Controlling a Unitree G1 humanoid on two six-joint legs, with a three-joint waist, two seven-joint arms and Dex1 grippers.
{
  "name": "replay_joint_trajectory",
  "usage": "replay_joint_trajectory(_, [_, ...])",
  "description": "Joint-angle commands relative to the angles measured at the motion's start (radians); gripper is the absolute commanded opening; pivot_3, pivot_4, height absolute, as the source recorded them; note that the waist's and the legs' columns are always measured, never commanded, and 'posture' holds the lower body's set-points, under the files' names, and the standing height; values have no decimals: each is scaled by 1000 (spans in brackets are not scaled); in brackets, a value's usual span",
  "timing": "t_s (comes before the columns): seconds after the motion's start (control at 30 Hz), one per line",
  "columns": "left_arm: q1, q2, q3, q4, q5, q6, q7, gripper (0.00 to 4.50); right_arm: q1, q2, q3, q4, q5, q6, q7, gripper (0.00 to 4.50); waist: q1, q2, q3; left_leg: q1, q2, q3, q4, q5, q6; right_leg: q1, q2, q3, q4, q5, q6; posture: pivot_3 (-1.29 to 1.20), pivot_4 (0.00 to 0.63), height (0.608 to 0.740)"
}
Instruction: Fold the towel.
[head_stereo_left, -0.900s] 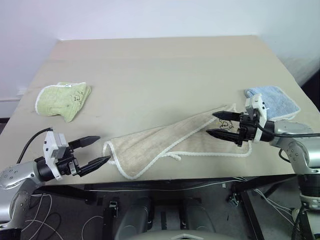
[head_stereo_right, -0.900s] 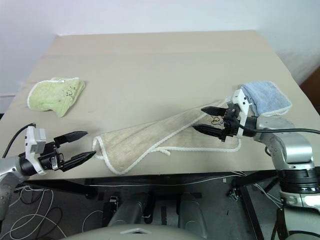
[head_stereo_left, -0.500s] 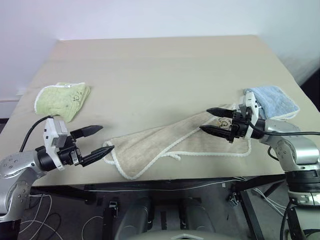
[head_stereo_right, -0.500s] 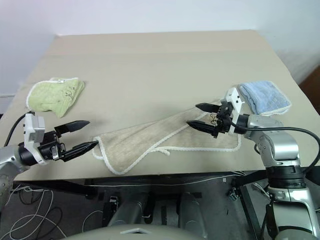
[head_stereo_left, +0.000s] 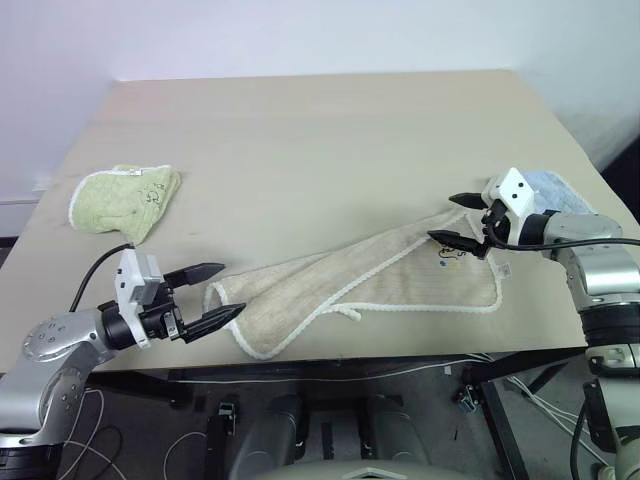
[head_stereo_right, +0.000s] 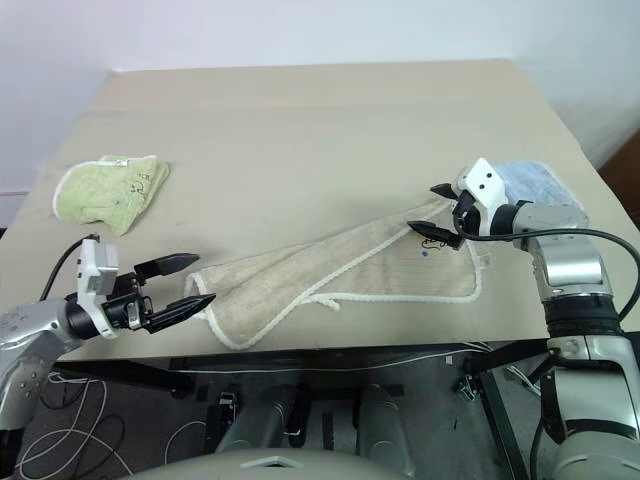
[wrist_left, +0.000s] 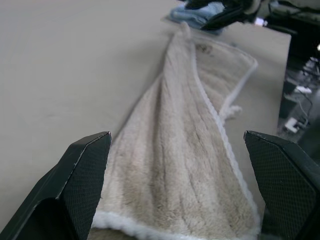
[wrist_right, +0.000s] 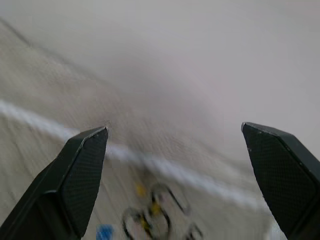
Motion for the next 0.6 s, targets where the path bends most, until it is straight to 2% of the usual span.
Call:
replay_joint_trajectory(0.03, [-1,-13,-10,-42,0,-16,10,4470,-108,-43,-5,104,-48,-54,6,4500,-3,1,1,0,0,0,0,0,0,0,0,0,0,0,0,0,150,740])
replay_joint_trajectory(0.23, [-16,-27,-47,-50,17,-20,17,4470,-233,-55,27,357,-139,-189,8,4500,-4,1,1,0,0,0,0,0,0,0,0,0,0,0,0,0,150,740])
replay_joint_trajectory(0.37, [-41,-39,-93,-68,30,-29,20,4470,-321,-57,137,549,-319,-344,-113,4500,-6,1,1,0,-1,0,1,0,0,0,0,0,0,0,0,0,150,740])
replay_joint_trajectory(0.6, [-120,-139,-161,-91,15,-11,94,4470,-417,-4,151,691,-366,-409,-162,4500,-23,2,1,0,-1,0,1,1,-1,0,1,0,1,2,3,0,150,740])
